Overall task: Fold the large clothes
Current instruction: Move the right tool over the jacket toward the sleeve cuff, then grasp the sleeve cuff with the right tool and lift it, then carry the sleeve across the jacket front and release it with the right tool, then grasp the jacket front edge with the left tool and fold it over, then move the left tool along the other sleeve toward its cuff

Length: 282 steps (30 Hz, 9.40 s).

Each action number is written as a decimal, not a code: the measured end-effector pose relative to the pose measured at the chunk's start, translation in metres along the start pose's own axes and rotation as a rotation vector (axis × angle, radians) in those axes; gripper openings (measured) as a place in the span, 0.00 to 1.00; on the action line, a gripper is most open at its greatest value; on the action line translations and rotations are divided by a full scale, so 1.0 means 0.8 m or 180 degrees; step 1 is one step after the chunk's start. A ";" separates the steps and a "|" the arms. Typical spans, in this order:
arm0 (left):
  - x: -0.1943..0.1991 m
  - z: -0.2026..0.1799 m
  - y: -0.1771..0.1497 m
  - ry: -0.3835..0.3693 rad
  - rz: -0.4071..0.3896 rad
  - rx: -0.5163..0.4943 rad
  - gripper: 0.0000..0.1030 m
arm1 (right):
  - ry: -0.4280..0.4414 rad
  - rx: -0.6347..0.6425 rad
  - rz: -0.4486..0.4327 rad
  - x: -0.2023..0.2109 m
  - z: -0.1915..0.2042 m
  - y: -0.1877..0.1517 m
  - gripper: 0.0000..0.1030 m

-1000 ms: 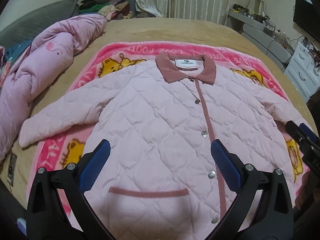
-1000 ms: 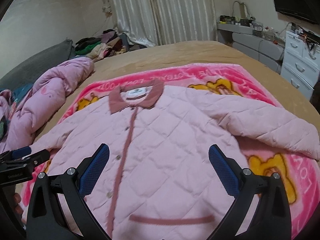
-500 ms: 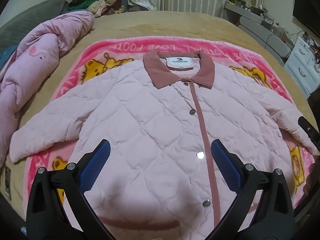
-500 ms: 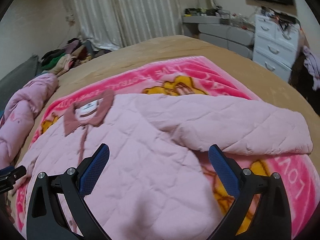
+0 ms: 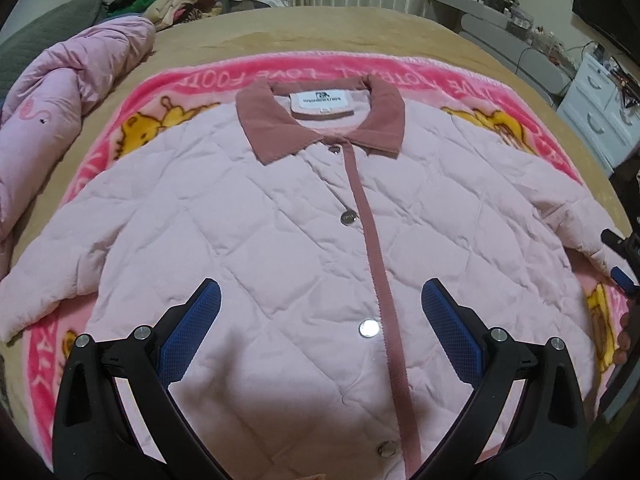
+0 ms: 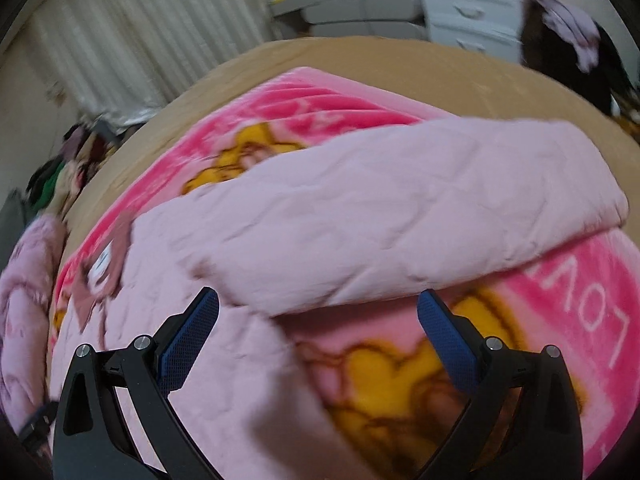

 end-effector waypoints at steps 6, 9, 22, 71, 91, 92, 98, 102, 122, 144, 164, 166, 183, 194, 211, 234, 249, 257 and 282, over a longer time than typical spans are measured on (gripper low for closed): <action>-0.020 -0.006 -0.001 0.0027 0.0061 -0.0048 0.91 | -0.0203 -0.0415 0.0031 -0.024 -0.059 0.018 0.96; -0.031 -0.009 0.001 0.0023 0.0101 -0.0033 0.91 | -0.0323 -0.0566 0.0023 -0.031 -0.085 0.024 0.96; -0.055 -0.013 -0.004 -0.0060 0.0192 0.0065 0.91 | -0.0273 -0.1507 0.0036 -0.077 -0.193 0.063 0.96; 0.102 0.145 0.039 -0.0098 -0.0642 0.0849 0.91 | 0.1179 0.1438 -0.1661 0.167 0.213 0.051 0.18; 0.085 0.195 -0.005 -0.1059 -0.0935 0.1319 0.91 | 0.1378 0.2213 -0.1324 0.133 0.363 -0.098 0.18; 0.084 0.197 -0.006 -0.1098 -0.0941 0.1340 0.91 | 0.1378 0.2263 -0.1297 0.130 0.372 -0.109 0.18; 0.078 0.208 -0.007 -0.1296 -0.0952 0.1416 0.91 | 0.1386 0.2513 -0.1217 0.117 0.404 -0.157 0.18; 0.067 0.211 -0.009 -0.1457 -0.0919 0.1496 0.91 | 0.1289 0.2756 -0.1066 0.097 0.421 -0.190 0.18; 0.025 0.227 -0.023 -0.1787 -0.0674 0.1839 0.91 | 0.1419 0.3392 -0.0437 0.088 0.414 -0.269 0.76; 0.035 0.167 -0.015 -0.1466 -0.0875 0.1096 0.15 | 0.0899 0.2015 -0.0575 0.089 0.213 -0.110 0.62; -0.016 0.233 -0.033 -0.0905 -0.0464 0.1230 0.16 | 0.0542 0.1950 -0.0367 0.008 0.270 -0.072 0.62; -0.013 0.230 -0.034 -0.0859 -0.0471 0.1172 0.16 | 0.0532 0.1914 -0.0283 -0.001 0.270 -0.071 0.62; -0.017 0.229 -0.036 -0.0606 -0.0366 0.1119 0.31 | 0.0417 0.1719 -0.0017 -0.044 0.254 -0.078 0.63; 0.005 0.218 -0.036 -0.0412 -0.0343 0.0952 0.59 | 0.0720 0.1569 -0.0089 0.006 0.235 -0.090 0.94; 0.053 0.203 -0.044 -0.0131 -0.0375 0.0892 0.91 | 0.1009 0.1673 -0.0204 0.074 0.232 -0.120 0.96; 0.127 0.290 -0.058 0.0237 -0.0731 0.1325 0.91 | 0.1459 0.2179 -0.0506 0.183 0.345 -0.176 0.96; 0.158 0.355 -0.071 0.0453 -0.0874 0.1617 0.91 | 0.1721 0.2554 -0.0520 0.220 0.434 -0.233 0.96; 0.165 0.399 -0.083 0.0464 -0.0910 0.1890 0.91 | 0.1865 0.2753 -0.0489 0.233 0.478 -0.270 0.96; 0.165 0.525 -0.143 0.0537 -0.0934 0.2765 0.91 | 0.2050 0.3229 -0.0153 0.225 0.564 -0.378 0.96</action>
Point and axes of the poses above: each gripper's, at about its wrist camera, not at the fingertips, and x roughly against the way its jaws point, z to its left, y to its top, the point moved 2 cm from there along -x, roughly the way its jaws point, and after that the axes turned 11 degrees about -y, right-handed, at the moved point
